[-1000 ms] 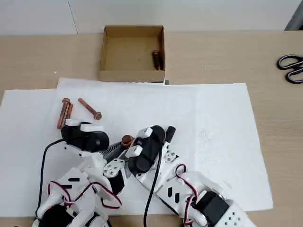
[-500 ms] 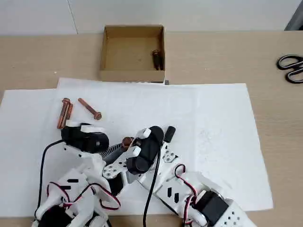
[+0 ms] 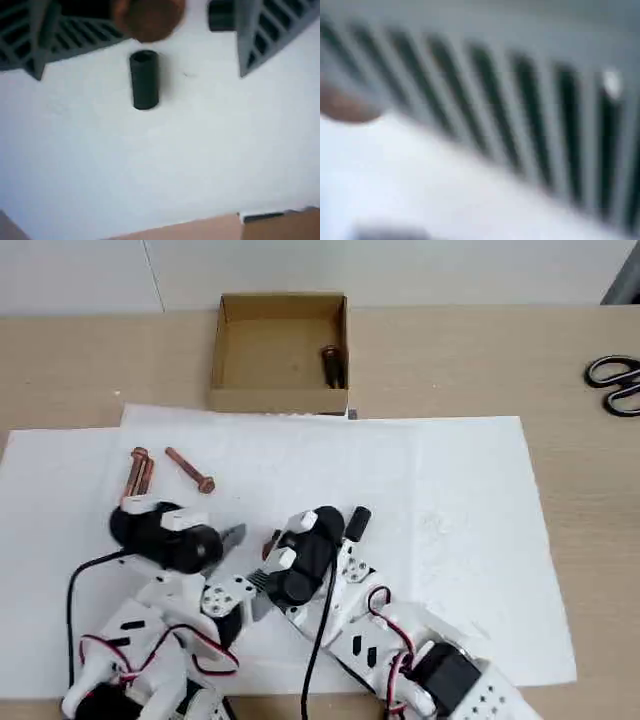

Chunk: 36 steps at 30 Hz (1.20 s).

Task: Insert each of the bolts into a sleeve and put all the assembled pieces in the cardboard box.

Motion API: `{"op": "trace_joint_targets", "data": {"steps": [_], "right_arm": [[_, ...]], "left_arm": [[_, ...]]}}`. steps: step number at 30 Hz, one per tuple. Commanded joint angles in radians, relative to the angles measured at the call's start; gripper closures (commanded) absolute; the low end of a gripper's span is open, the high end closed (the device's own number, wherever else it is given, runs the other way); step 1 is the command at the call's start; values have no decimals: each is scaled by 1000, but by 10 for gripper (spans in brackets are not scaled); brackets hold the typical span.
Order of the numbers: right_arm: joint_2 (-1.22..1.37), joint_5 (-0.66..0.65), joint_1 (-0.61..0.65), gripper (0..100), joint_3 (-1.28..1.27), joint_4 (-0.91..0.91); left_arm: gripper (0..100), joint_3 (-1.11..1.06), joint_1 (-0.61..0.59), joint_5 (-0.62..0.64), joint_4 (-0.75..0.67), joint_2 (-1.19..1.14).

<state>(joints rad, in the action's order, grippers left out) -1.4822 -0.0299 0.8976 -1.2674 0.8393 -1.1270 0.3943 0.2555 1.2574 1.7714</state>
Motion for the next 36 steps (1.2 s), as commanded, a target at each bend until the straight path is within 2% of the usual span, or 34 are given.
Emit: {"op": "trace_joint_targets", "data": {"steps": [1,8,13,18,22,24,28,32,36], "right_arm": [[-8,-2,7,996,26,-28],[-4,-2,5,996,23,-21],[-10,-2,-67,996,-11,-22],[-7,-2,-140,996,-12,-21],[-1,0,-223,996,-12,-28],[1,0,-275,996,-18,-68],[12,-6,-400,996,-32,-234],[139,-6,-456,996,38,-295],[371,-5,-492,996,219,-366]], "left_arm": [[761,44,-15,-17,32,-8],[783,88,-6,23,41,-8],[1000,131,-6,20,40,-3],[993,122,-20,20,40,-2],[993,53,-160,17,15,-3],[993,-24,-258,-12,-18,-3],[993,-225,-396,-51,-178,-2],[993,-380,-414,-54,-310,0],[993,-481,-413,-54,-388,0]]}}
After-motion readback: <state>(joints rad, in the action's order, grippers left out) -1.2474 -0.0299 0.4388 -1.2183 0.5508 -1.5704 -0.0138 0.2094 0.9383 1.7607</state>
